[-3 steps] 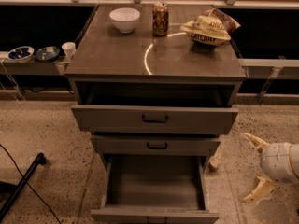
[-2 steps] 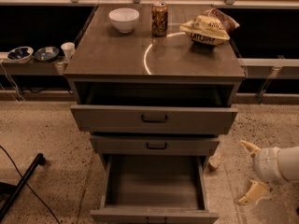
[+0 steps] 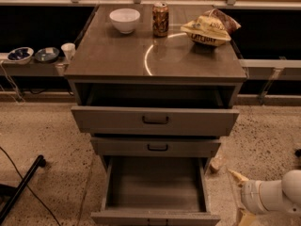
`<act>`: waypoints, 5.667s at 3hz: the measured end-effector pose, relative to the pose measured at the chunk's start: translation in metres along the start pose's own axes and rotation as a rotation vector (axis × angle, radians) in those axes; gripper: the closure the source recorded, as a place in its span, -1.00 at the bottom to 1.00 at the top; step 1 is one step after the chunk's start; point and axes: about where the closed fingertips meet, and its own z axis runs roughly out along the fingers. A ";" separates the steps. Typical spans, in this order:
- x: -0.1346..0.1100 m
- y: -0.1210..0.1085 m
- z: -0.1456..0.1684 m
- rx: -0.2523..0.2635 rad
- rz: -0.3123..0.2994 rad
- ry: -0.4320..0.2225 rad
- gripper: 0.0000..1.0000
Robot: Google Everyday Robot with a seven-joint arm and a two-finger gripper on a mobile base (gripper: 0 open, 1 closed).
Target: Close bottom drawer
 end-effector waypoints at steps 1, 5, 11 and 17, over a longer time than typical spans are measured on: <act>0.001 0.004 0.005 -0.008 -0.038 -0.006 -1.00; 0.076 0.028 0.145 -0.135 -0.192 -0.076 -1.00; 0.072 0.134 0.247 -0.205 -0.223 -0.341 0.89; 0.106 0.116 0.347 0.053 -0.027 -0.380 1.00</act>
Offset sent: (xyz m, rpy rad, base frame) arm 0.0178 0.0013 -0.0694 -0.0682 0.1155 0.0443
